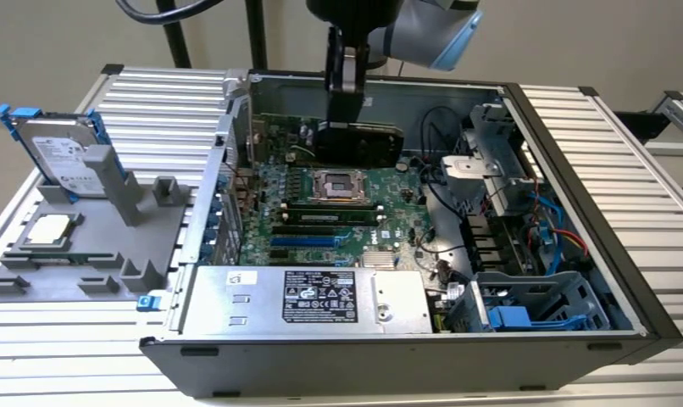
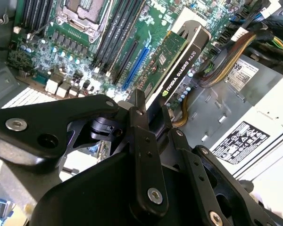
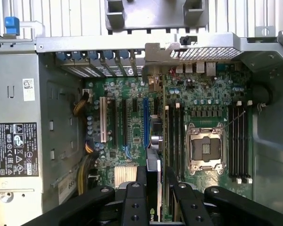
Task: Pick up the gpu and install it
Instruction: 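Insert the gpu into the slot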
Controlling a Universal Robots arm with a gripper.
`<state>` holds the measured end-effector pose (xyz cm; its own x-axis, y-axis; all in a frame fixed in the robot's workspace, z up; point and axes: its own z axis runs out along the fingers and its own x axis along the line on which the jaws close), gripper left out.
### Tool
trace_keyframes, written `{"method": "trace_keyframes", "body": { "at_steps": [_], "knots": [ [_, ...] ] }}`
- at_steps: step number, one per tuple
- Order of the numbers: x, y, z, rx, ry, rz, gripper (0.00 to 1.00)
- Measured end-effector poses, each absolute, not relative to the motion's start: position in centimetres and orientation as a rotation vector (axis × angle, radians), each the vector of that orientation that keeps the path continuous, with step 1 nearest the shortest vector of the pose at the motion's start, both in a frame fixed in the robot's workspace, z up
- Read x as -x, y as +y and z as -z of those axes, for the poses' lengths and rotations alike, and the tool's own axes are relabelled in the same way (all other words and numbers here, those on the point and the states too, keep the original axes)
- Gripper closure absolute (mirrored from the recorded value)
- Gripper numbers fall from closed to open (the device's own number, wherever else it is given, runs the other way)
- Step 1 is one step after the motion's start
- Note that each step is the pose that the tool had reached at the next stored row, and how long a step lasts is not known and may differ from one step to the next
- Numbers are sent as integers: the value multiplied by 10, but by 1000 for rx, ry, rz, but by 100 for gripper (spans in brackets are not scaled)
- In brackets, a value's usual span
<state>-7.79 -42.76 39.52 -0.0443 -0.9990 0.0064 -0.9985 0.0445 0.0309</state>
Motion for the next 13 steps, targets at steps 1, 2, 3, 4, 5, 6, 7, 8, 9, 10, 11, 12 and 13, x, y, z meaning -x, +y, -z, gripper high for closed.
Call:
{"method": "trace_keyframes", "body": {
  "at_steps": [1,2,3,4,5,6,7,8,9,10,11,12,13],
  "knots": [
    [78,-428,-395,-2155,-2252,25,100],
    [78,-428,-394,-2157,-2253,22,100],
    [78,-428,-393,-2160,-2254,19,100],
    [78,-428,-393,-2162,-2255,15,100],
    [78,-428,-392,-2165,-2256,11,100],
    [78,-428,-391,-2167,-2258,7,100],
    [78,-428,-391,-2169,-2259,3,100],
    [78,-428,-391,-2170,-2260,1,100],
    [78,-428,-391,-2170,-2260,1,100],
    [78,-428,-390,-2170,-2260,1,100],
    [78,-428,-390,-2170,-2260,1,100],
    [78,-428,-390,-2170,-2260,1,100],
    [78,-428,-390,-2170,-2260,1,100]
  ]
}}
